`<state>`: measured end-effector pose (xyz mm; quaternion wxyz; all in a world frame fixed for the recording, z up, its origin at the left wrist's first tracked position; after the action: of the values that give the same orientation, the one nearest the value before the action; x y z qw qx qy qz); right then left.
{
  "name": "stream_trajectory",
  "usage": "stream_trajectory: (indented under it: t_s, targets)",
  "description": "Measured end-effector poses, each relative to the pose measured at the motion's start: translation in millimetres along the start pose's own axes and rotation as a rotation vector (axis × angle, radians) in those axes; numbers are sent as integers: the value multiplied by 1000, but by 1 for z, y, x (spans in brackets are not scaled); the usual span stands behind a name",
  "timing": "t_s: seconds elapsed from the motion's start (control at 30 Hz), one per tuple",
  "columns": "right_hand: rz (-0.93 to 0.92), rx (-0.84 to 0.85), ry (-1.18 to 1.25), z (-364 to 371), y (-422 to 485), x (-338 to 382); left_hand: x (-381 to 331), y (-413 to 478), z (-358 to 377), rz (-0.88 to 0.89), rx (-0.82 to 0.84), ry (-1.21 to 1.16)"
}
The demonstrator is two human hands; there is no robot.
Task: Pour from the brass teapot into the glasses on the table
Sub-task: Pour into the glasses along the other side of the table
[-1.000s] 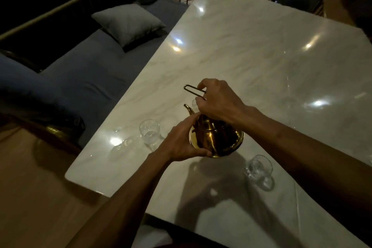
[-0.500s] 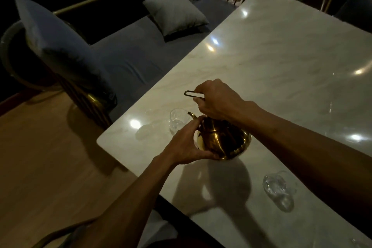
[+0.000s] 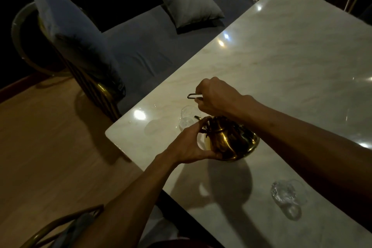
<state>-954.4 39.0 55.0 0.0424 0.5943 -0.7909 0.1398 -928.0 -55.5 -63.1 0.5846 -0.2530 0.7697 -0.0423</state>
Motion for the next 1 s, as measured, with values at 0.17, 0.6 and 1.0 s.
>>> stream_trajectory:
  t_s: [0.17,0.6,1.0]
  targets:
    - [14,38,2,7,7,-2,1,0,1,-2,-2,-17]
    - [3,29,-41,6,9,-4,0,5,9,-33,-28,-52]
    - [-4,45,-58,-2,12,0,-2,3,3,-44,-31,-32]
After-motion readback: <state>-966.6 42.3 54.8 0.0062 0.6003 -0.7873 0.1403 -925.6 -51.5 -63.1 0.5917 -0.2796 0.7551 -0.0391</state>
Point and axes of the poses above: each hand's wrist, its own y-axis towards the middle knuckle, its own z-axis out of the palm, x = y × z, the point moved 7 cm from there along y, towards the middle knuckle, and after that the axes turned 13 degrees about -z, right-handed, at the moved point
